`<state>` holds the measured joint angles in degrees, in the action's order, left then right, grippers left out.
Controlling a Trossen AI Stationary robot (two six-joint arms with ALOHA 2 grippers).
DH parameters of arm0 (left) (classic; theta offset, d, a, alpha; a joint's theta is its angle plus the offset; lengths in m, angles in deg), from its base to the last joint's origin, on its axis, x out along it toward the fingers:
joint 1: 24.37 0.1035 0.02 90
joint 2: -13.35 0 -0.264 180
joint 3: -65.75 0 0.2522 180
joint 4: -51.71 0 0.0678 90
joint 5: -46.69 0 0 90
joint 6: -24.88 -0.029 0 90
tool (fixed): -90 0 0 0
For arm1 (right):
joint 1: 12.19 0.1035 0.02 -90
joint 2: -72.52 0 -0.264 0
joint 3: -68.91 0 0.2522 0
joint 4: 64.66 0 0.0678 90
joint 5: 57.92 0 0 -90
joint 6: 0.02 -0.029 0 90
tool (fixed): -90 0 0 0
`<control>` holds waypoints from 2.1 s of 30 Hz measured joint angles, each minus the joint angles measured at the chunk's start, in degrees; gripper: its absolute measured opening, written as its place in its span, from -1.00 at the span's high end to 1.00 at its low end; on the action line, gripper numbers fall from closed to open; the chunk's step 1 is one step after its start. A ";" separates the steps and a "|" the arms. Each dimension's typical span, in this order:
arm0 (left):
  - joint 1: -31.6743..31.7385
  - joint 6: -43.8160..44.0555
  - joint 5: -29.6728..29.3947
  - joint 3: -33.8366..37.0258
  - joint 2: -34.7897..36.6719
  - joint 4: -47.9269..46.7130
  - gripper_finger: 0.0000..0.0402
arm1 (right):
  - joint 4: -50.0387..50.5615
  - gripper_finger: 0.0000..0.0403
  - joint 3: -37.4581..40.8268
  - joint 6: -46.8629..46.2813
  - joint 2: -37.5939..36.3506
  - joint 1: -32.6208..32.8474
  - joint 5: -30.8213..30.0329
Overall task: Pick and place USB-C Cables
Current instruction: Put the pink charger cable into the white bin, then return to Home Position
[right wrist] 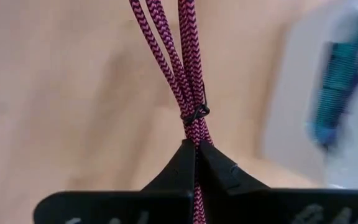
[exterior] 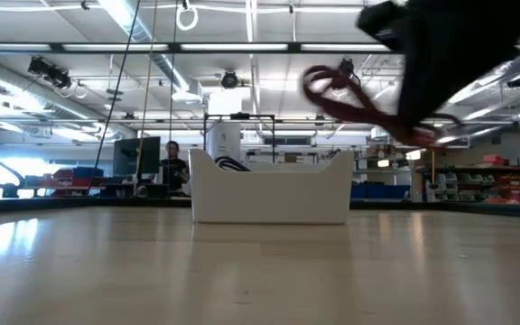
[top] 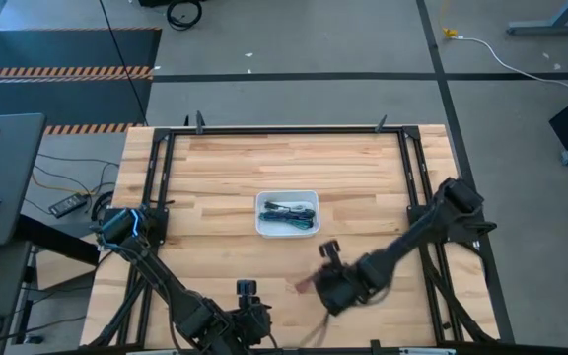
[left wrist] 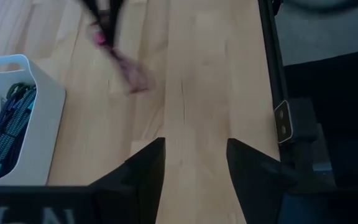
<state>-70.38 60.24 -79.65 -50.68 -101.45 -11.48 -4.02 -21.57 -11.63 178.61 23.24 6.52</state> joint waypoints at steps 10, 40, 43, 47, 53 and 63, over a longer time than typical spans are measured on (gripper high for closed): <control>-3.16 0.35 -0.22 0.00 0.00 -0.42 0.14 | 1.08 0.96 -7.35 7.51 -0.02 -15.86 0.18; -5.63 -3.91 -6.07 0.00 0.00 -2.40 0.14 | -4.46 0.22 -5.48 11.45 -0.37 -33.20 16.87; -4.16 -7.23 -6.41 0.00 0.00 -2.28 0.15 | -1.59 0.12 -5.48 10.66 -2.12 -33.15 17.77; -0.25 -13.38 -6.41 0.00 0.00 -2.25 0.15 | 2.90 0.11 -5.48 8.37 -7.48 -33.03 17.45; 7.69 -19.79 -3.80 0.00 0.72 -3.95 0.15 | 13.02 0.18 -5.45 3.92 -17.15 -31.41 14.17; 28.04 -24.12 10.14 -0.02 7.64 -15.33 0.15 | 16.17 0.21 1.79 -0.89 -28.27 -26.40 12.74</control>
<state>-42.34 36.13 -69.50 -50.70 -93.81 -26.81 12.15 -19.77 -12.52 150.34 -3.16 19.26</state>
